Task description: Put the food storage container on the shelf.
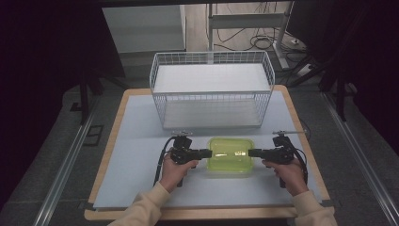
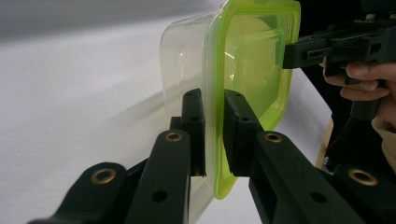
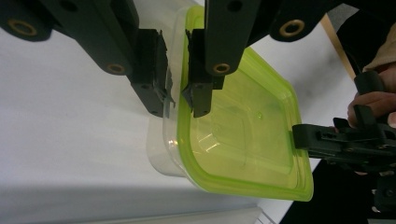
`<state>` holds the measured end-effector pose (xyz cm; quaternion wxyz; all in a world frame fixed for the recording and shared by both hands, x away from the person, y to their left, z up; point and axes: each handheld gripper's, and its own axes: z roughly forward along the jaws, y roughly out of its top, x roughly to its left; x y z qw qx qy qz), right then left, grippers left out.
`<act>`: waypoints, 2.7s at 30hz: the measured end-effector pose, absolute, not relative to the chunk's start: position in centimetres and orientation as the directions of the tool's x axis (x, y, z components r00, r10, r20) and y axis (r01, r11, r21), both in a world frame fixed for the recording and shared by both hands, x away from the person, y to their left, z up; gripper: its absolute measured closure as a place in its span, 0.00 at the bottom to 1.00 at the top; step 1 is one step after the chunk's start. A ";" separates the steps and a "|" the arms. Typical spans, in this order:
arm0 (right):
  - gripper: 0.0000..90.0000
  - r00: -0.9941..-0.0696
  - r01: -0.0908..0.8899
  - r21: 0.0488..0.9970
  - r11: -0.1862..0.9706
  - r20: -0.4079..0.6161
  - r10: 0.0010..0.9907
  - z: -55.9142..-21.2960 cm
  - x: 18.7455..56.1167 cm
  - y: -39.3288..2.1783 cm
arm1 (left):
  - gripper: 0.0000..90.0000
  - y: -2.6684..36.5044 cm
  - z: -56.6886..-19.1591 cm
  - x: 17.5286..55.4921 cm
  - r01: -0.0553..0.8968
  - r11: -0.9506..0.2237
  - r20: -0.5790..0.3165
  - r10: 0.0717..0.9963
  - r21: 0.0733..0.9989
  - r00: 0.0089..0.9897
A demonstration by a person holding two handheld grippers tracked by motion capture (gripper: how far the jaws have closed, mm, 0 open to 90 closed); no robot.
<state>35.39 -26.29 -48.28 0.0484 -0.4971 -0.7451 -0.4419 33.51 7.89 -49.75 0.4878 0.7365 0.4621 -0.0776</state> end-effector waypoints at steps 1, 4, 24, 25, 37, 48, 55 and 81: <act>0.88 -0.505 0.779 0.616 0.114 0.510 0.696 -48.2 35.3 -26.2 | 0.90 8.0 -49.7 33.5 0.755 -0.098 -0.564 0.605 0.648 0.563; 0.88 -0.514 0.768 0.631 0.111 0.504 0.695 -47.8 35.1 -26.2 | 0.90 8.1 -49.3 33.2 0.746 -0.092 -0.563 0.598 0.659 0.571; 0.88 -0.566 0.704 0.704 0.095 0.475 0.674 -45.5 34.0 -25.9 | 0.90 8.8 -46.7 32.0 0.684 -0.078 -0.520 0.588 0.725 0.619; 0.88 -0.569 0.700 0.707 0.097 0.472 0.674 -45.3 34.0 -25.9 | 0.90 8.8 -46.6 32.0 0.683 -0.075 -0.522 0.586 0.726 0.620; 0.88 -0.586 0.677 0.729 0.099 0.453 0.672 -44.3 33.6 -25.7 | 0.90 9.1 -45.7 31.6 0.661 -0.071 -0.506 0.583 0.747 0.635; 0.88 -0.596 0.661 0.745 0.092 0.446 0.668 -43.7 33.4 -25.3 | 0.90 9.6 -45.2 31.4 0.652 -0.060 -0.504 0.582 0.756 0.638; 0.88 -0.603 0.653 0.752 0.086 0.448 0.660 -43.2 33.6 -25.0 | 0.90 9.9 -44.7 31.3 0.646 -0.049 -0.503 0.583 0.762 0.638; 0.88 -0.641 0.599 0.796 0.086 0.413 0.646 -39.3 34.8 -23.2 | 0.89 11.7 -41.0 32.0 0.597 -0.026 -0.469 0.592 0.802 0.656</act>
